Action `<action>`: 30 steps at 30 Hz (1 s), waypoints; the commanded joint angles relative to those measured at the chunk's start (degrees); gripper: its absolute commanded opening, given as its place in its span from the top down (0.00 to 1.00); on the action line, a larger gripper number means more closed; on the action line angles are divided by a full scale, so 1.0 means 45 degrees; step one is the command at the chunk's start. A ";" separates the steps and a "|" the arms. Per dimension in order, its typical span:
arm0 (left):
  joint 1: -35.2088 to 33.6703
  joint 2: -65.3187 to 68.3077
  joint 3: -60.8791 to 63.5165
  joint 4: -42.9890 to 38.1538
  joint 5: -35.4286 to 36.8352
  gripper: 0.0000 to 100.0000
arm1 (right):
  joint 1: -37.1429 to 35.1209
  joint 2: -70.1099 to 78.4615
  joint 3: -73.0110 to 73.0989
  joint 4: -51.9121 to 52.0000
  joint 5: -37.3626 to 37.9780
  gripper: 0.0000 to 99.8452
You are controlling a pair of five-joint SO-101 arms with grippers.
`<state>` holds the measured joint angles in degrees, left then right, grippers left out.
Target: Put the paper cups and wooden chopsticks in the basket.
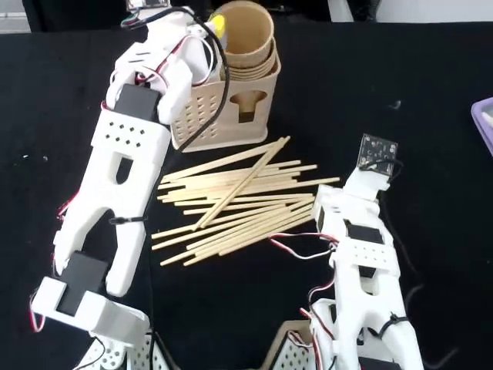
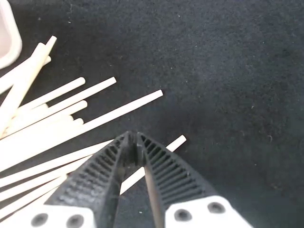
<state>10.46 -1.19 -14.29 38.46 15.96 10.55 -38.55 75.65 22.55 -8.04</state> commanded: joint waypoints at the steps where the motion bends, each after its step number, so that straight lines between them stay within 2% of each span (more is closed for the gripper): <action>1: -0.0205 -0.0234 -0.1162 0.0039 0.0176 0.86 | -0.0195 -0.0283 -0.0049 -0.0293 -0.0137 0.99; 5: -0.0225 -0.0606 -0.1123 0.0234 0.0156 0.86 | -0.0195 -0.0283 -0.0049 -0.0293 -0.0137 0.99; 11: -0.0107 -0.1114 -0.1182 0.2403 0.0098 0.86 | -0.0195 -0.0283 -0.0029 -0.0293 -0.0137 0.99; 15: -0.0068 -0.0781 -0.0869 0.2090 0.0137 0.86 | -0.0195 -0.0283 -0.0029 -0.0293 -0.0137 0.99; 22: 0.0967 -0.0371 0.0186 0.1797 0.0059 0.86 | -0.0195 -0.0283 0.0049 -0.0293 -0.0137 0.99; 30: 0.0947 -0.0352 0.1534 0.1055 0.0039 0.86 | -0.0195 -0.0283 0.0049 -0.0293 -0.0137 0.99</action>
<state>14.24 -1.98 -9.45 46.55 16.13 10.55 -38.55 76.18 22.55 -8.04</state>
